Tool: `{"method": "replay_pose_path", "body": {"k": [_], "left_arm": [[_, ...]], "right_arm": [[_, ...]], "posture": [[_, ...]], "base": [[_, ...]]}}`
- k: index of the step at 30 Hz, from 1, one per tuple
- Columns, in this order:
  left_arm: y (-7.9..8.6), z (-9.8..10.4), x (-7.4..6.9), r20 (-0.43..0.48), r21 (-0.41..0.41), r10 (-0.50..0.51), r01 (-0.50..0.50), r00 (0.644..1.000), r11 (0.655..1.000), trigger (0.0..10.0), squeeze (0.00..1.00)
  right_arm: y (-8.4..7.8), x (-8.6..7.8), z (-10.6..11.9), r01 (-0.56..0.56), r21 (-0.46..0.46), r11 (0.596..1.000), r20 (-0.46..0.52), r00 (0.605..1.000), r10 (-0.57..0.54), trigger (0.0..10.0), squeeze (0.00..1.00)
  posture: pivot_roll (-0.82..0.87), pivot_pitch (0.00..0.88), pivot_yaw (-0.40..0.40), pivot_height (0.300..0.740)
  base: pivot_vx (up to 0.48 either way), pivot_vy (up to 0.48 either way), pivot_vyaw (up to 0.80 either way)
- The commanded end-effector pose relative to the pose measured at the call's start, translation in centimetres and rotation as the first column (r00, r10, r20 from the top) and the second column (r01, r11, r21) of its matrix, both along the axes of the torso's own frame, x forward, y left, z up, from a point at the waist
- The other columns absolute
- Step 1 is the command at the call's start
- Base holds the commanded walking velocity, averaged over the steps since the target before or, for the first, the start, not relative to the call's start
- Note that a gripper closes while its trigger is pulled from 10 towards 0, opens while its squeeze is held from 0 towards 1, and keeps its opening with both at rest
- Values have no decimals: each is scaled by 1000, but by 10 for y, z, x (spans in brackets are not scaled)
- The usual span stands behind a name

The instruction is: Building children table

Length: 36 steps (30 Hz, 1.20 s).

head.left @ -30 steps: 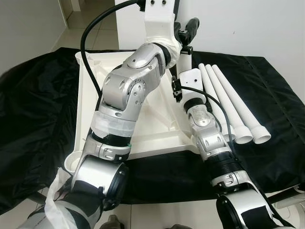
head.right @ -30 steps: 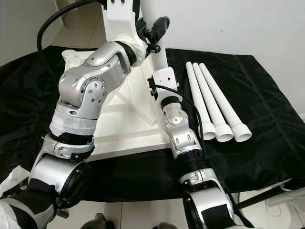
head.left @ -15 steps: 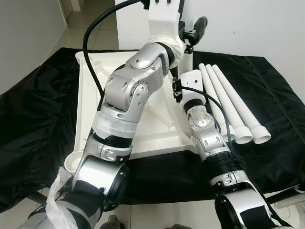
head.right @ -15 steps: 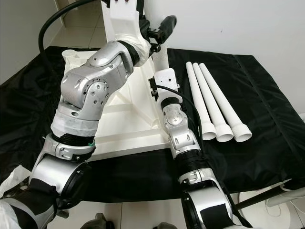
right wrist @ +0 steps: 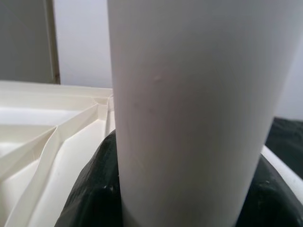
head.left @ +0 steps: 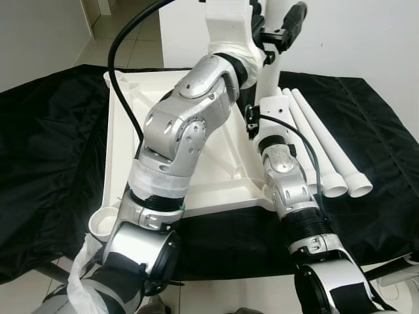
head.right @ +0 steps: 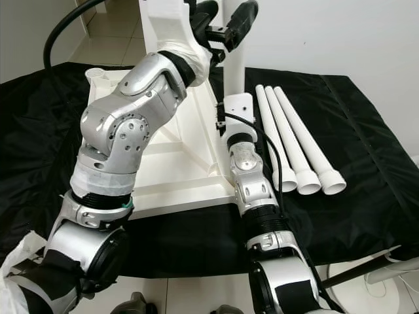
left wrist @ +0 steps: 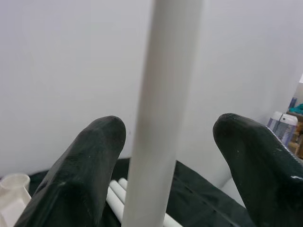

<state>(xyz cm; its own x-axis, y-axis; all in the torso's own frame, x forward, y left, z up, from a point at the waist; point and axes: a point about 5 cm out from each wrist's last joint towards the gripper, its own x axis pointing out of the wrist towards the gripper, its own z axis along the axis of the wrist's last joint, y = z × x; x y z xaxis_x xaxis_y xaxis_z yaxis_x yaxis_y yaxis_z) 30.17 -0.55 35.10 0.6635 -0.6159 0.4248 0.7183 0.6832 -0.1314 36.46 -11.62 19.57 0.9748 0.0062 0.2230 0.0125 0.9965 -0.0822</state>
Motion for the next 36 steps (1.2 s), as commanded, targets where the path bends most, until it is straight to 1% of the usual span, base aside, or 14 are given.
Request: {"method": "replay_pose_path", "body": {"k": [1, 2, 6, 10, 15, 17, 18, 19, 20, 22, 24, 28, 32, 36], "left_arm": [[-1, -14, 2, -21, 22, -40, 41, 999, 999, 10000, 0], [3, -19, 3, -35, 26, -33, 34, 999, 999, 10000, 0], [10, -29, 4, -45, 40, -16, 18, 999, 999, 10000, 0], [20, -53, 2, -18, 118, 13, -11, 1000, 993, 10000, 0], [23, -61, 1, 0, 146, 18, -17, 1000, 989, 10000, 0], [22, -77, -10, 17, 207, -60, 55, 998, 977, 10000, 0], [22, -77, -10, 17, 207, -60, 55, 998, 977, 10000, 0], [19, -89, -24, 20, 255, -166, 155, 986, 955, 10000, 0], [19, -89, -24, 20, 255, -166, 155, 986, 955, 10000, 0], [17, -97, -35, 32, 297, -234, 214, 972, 931, 10000, 0], [17, -97, -35, 32, 297, -234, 214, 972, 931, 10000, 0], [19, -113, -41, 2, 349, -267, 250, 964, 903, 10000, 0], [25, -131, -42, -6, 408, -243, 224, 970, 885, 10000, 0], [28, -138, -41, -10, 429, -224, 206, 975, 879, 10000, 0]], "right_arm": [[-9, -2, 3, 14, 68, 998, 13, 1000, -15, 10000, 0], [-13, -4, 2, 18, 97, 995, 17, 1000, -20, 10000, 0], [-20, -8, 1, 19, 113, 993, 32, 999, -23, 10000, 0], [-33, -20, -3, 22, 128, 992, 61, 998, -30, 10000, 0], [-36, -24, -4, 17, 124, 992, 68, 997, -26, 10000, 0], [-40, -34, -7, -12, 134, 991, 85, 996, 0, 10000, 0], [-40, -34, -7, -12, 134, 991, 85, 996, 0, 10000, 0], [-42, -43, -9, -36, 150, 988, 101, 995, 21, 10000, 0], [-42, -43, -9, -36, 150, 988, 101, 995, 21, 10000, 0], [-41, -50, -12, -64, 155, 986, 103, 993, 48, 10000, 0], [-41, -50, -12, -64, 155, 986, 103, 993, 48, 10000, 0], [-39, -59, -22, -96, 130, 987, 87, 993, 85, 10000, 0], [-39, -67, -30, -112, 102, 988, 65, 992, 106, 10000, 0], [-38, -70, -34, -130, 84, 988, 53, 991, 126, 10000, 0]], "posture": [[-54, 0, -14, 740], [-54, 0, -15, 740], [-54, 0, -16, 740], [-57, 0, -17, 740], [-59, 0, -17, 740], [-59, 0, -18, 740], [-59, 0, -18, 740], [-59, 0, -20, 740], [-59, 0, -20, 740], [-59, 0, -20, 740], [-59, 0, -20, 740], [-63, 21, -13, 740], [-68, 26, -8, 740], [-71, 28, -3, 740]], "base": [[0, 0, 0], [0, 0, 0], [0, 0, 0], [0, 0, 0], [0, 0, 0], [0, 0, 0], [0, 0, 0], [0, 0, 0], [0, 0, 0], [0, 0, 0], [0, 0, 0], [0, 0, 0], [0, 0, 0], [0, 0, 0]]}}
